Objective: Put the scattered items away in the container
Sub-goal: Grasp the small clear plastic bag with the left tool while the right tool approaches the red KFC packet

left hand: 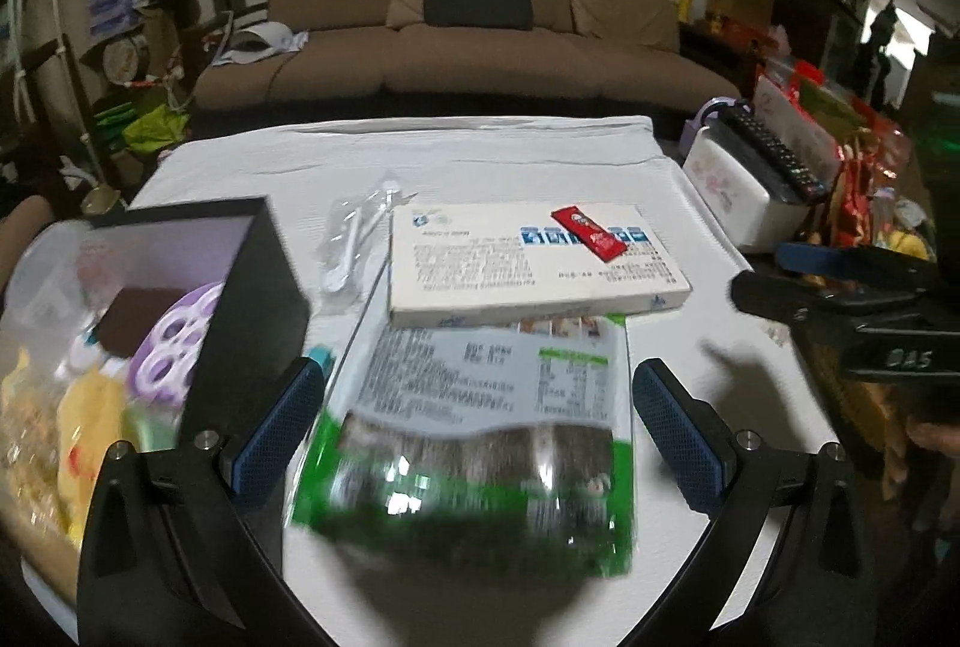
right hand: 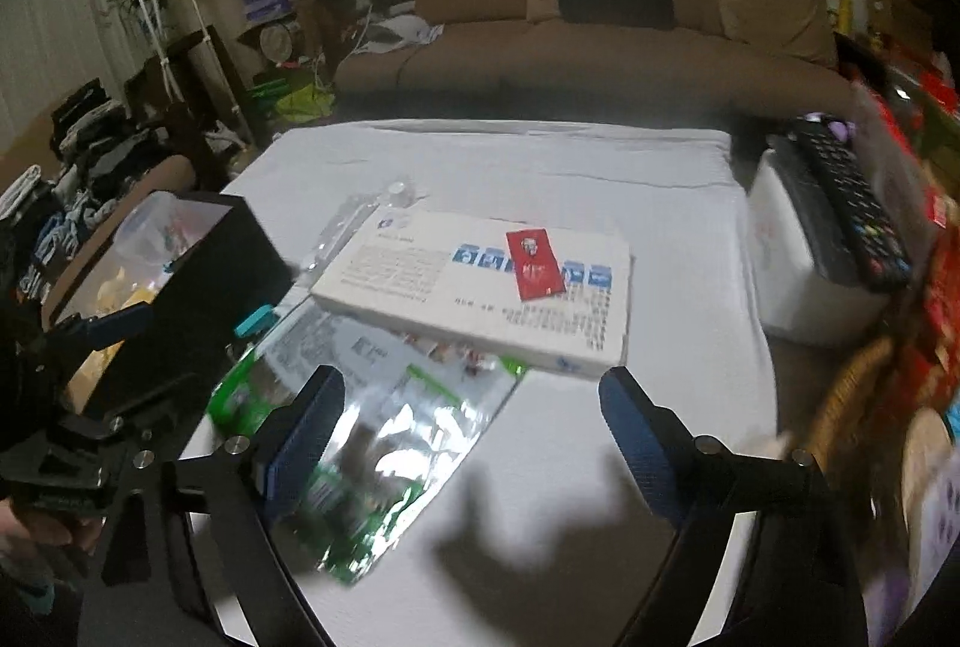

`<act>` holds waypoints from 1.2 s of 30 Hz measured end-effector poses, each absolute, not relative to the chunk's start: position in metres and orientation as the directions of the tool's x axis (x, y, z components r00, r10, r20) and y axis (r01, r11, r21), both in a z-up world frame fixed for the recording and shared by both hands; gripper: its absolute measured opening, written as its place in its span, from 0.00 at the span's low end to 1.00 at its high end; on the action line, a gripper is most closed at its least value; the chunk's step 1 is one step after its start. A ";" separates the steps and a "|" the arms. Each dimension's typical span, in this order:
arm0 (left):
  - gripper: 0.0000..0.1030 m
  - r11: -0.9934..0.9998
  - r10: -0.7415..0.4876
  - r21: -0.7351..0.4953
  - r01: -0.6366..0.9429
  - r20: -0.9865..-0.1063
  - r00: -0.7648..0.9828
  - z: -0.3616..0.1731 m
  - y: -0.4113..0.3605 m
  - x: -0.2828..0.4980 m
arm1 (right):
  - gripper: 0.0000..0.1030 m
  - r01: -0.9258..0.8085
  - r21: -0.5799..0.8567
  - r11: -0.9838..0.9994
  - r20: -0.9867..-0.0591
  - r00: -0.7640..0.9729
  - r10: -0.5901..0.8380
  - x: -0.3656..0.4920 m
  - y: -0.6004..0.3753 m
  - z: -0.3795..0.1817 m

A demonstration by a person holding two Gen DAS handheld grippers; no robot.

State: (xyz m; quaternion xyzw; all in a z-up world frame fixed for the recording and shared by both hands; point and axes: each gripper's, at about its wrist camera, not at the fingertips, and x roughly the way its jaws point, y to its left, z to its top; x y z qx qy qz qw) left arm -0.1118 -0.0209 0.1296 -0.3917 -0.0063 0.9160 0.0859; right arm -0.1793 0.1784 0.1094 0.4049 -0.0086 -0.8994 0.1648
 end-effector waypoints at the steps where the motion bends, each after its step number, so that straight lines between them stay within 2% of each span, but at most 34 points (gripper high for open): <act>1: 1.00 -0.984 0.169 -0.084 -0.156 -0.716 -0.677 0.129 -0.021 -0.122 | 0.80 0.298 0.145 -0.944 -0.732 -0.610 -0.305 -0.192 0.177 0.103; 6: 1.00 -0.978 0.208 -0.129 -0.166 -0.715 -0.668 0.128 -0.030 -0.167 | 0.72 0.315 0.154 -0.937 -0.761 -0.567 -0.316 -0.245 0.174 0.071; 10: 0.99 -0.968 0.244 -0.139 -0.210 -0.722 -0.648 0.129 -0.036 -0.197 | 0.57 0.314 0.164 -0.935 -0.781 -0.538 -0.317 -0.285 0.175 0.044; 15: 0.99 -0.953 0.279 -0.133 -0.271 -0.731 -0.623 0.149 -0.057 -0.247 | 0.44 0.349 0.135 -0.927 -0.800 -0.514 -0.310 -0.312 0.171 0.026; 19: 0.99 -0.970 0.217 -0.087 -0.227 -0.733 -0.645 0.168 -0.085 -0.286 | 0.44 0.396 0.114 -0.911 -0.809 -0.495 -0.317 -0.318 0.167 0.021; 24: 0.99 -0.969 0.194 -0.066 -0.238 -0.799 -0.569 0.161 -0.094 -0.329 | 0.44 0.445 0.121 -0.887 -0.818 -0.462 -0.343 -0.325 0.165 0.021; 26: 0.99 -0.967 0.175 -0.043 -0.253 -0.831 -0.528 0.149 -0.085 -0.342 | 0.37 0.467 0.117 -0.876 -0.823 -0.448 -0.349 -0.327 0.162 0.022; 27: 0.99 -0.966 0.162 -0.034 -0.255 -0.850 -0.502 0.141 -0.080 -0.350 | 0.25 0.479 0.119 -0.870 -0.826 -0.438 -0.354 -0.327 0.161 0.022; 31: 0.99 -0.972 0.064 0.033 -0.233 -0.916 -0.397 0.102 -0.057 -0.376 | 0.20 0.520 0.113 -0.846 -0.832 -0.416 -0.367 -0.326 0.153 0.025; 36: 0.97 -0.948 -0.092 0.182 -0.262 -0.942 -0.321 0.061 -0.027 -0.401 | 0.10 0.552 0.131 -0.824 -0.830 -0.393 -0.395 -0.316 0.150 0.034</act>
